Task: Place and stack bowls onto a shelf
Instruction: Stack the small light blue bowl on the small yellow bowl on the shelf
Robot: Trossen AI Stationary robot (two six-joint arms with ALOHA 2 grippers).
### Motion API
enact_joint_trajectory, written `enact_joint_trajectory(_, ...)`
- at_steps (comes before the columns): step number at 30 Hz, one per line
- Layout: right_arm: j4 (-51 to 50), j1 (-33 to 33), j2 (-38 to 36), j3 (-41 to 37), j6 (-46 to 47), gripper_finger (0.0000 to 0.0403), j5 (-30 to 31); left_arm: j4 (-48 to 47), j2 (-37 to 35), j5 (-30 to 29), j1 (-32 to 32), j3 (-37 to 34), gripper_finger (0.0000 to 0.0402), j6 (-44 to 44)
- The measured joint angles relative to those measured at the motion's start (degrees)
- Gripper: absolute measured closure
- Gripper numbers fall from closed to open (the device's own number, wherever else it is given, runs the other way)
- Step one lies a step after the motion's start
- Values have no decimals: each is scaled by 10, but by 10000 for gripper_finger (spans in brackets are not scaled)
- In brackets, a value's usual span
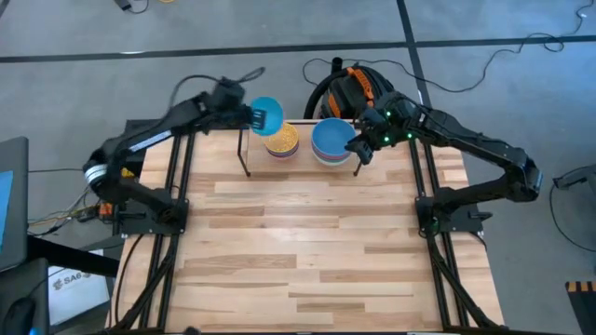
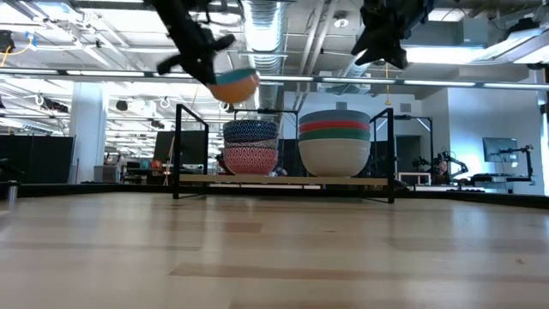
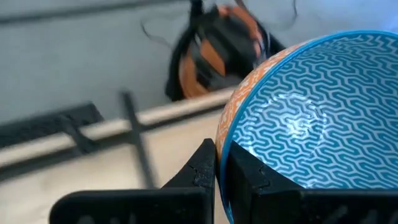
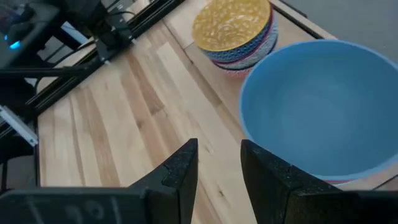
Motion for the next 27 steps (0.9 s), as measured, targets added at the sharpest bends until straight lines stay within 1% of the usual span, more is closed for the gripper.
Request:
enact_joint_trajectory(3,-6,-12,0,0,0,255,0,-14,55,33,-5,24,401,-8)
enact_joint_trajectory(9,-20,-27,0,0,-5,255,0,-99,164,87,-7,138,401,51)
enact_joint_trajectory(14,-24,-31,0,0,-9,255,0,-217,246,94,-6,249,401,99)
enact_joint_trajectory(17,-36,-31,0,0,-11,255,0,-272,285,97,-4,294,401,121)
enact_joint_trajectory(21,-46,-31,0,0,-14,255,0,-306,308,124,5,328,401,140)
enact_joint_trajectory(24,-47,-31,0,0,-16,255,0,-309,312,136,14,324,398,140)
enact_joint_trajectory(27,-47,-31,0,0,-16,255,0,-307,312,138,23,322,385,140)
